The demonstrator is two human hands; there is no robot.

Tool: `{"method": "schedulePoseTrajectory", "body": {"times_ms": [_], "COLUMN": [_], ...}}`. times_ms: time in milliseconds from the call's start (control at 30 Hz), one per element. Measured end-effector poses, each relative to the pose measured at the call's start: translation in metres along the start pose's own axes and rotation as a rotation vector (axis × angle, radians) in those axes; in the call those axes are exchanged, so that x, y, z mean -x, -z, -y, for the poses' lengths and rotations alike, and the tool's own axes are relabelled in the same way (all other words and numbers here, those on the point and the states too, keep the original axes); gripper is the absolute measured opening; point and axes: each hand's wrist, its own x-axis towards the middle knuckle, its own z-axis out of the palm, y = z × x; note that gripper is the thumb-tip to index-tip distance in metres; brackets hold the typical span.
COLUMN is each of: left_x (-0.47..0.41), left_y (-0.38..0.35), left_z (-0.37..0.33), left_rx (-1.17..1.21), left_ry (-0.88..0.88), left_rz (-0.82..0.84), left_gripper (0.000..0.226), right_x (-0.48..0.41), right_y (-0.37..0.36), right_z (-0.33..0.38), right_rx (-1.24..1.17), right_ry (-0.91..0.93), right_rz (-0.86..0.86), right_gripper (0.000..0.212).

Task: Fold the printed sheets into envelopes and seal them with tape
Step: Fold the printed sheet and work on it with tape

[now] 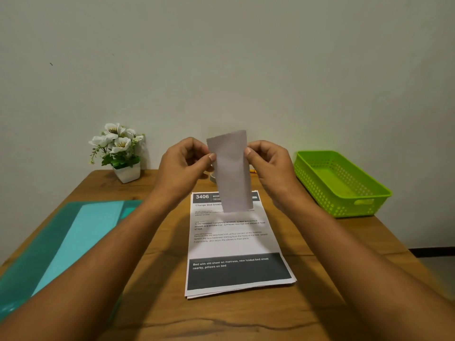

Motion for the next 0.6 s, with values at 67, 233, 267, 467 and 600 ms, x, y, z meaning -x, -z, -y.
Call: {"method": "schedulePoseTrajectory", "body": {"times_ms": [67, 233, 267, 467, 600], "left_x": [0.001, -0.005, -0.007, -0.004, -0.003], "left_y": [0.001, 0.002, 0.002, 0.003, 0.007], "left_z": [0.002, -0.013, -0.015, -0.015, -0.015], "left_rx": [-0.052, -0.080, -0.084, -0.076, -0.091], "left_ry": [-0.032, -0.110, -0.119, -0.117, -0.127], "left_rz": [0.002, 0.022, 0.041, 0.051, 0.046], "left_gripper": [0.016, 0.026, 0.019, 0.012, 0.014], "right_x": [0.000, 0.003, 0.004, 0.005, 0.004], "right_y": [-0.003, -0.014, -0.016, -0.026, -0.028], "right_z": [0.000, 0.005, 0.006, 0.011, 0.011], "right_rx": [0.048, 0.250, 0.265, 0.277, 0.326], "right_ry": [0.012, 0.150, 0.172, 0.193, 0.199], "right_rz": [0.013, 0.086, 0.102, 0.116, 0.154], "right_gripper": [0.015, 0.013, 0.013, 0.016, 0.016]}}
